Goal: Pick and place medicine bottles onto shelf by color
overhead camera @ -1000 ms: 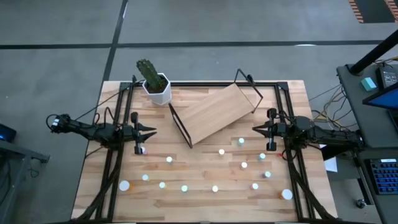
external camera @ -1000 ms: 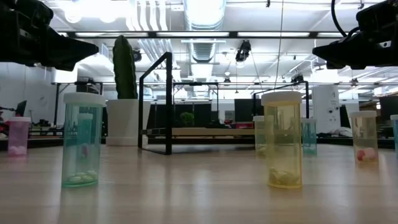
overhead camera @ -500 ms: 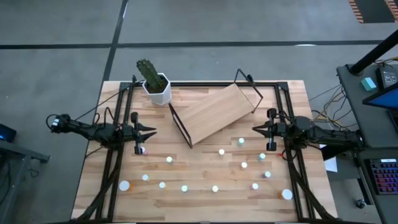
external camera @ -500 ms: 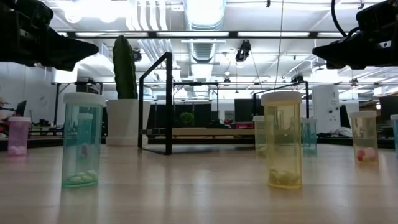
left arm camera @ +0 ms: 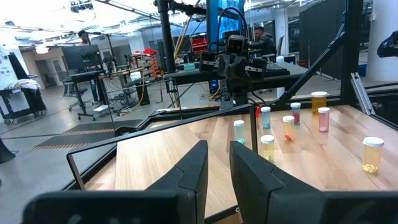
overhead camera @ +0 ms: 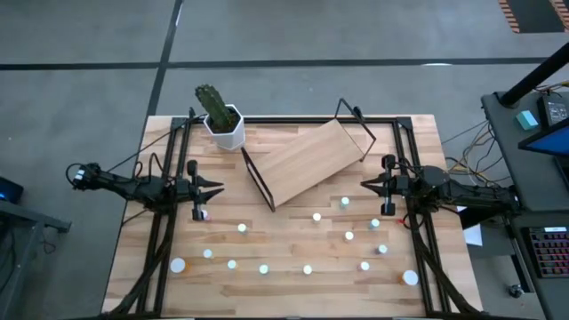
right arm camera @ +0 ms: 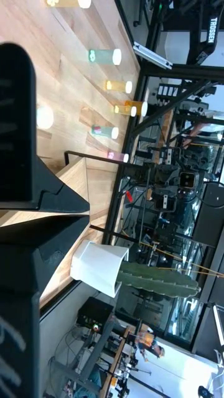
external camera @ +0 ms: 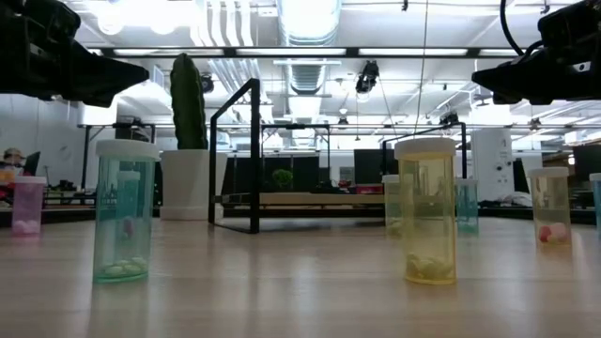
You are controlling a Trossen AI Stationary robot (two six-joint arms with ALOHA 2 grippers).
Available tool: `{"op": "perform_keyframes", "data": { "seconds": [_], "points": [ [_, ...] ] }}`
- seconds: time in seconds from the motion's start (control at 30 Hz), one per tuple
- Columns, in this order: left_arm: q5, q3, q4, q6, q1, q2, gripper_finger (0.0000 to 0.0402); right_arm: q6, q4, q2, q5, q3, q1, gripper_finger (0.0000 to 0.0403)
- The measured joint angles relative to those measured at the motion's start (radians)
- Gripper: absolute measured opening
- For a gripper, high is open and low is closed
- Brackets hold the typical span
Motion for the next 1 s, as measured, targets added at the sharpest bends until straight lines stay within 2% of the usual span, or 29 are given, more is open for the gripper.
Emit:
{"op": "perform_keyframes", "data": {
  "seconds": [0.6,0.7,0.73,0.83,0.87,1.0],
  "points": [
    [0.0,0.0,0.002,0.02,0.0,0.0,0.0049,0.0,0.0,0.0,0.0,0.0,0.0,0.0009],
    [0.003,0.0,0.058,0.014,0.0,0.0,0.0049,-0.008,0.01,0.0,0.0,0.0,0.0,0.0009],
    [0.017,0.0,0.11,-0.047,0.0,0.001,0.0049,0.058,0.025,0.0,-0.008,0.0,0.0,0.0009],
    [0.064,0.0,0.306,-0.311,0.0,0.004,0.0049,0.431,0.096,0.0,-0.052,0.0,0.002,0.0009],
    [0.066,0.0,0.364,-0.365,0.0,0.003,0.0049,0.489,0.11,0.0,-0.051,0.002,0.0,0.0009],
    [0.073,0.0,0.515,-0.375,0.0,0.006,0.0049,0.505,0.185,0.013,-0.053,0.005,0.0,0.0009]
  ]
}}
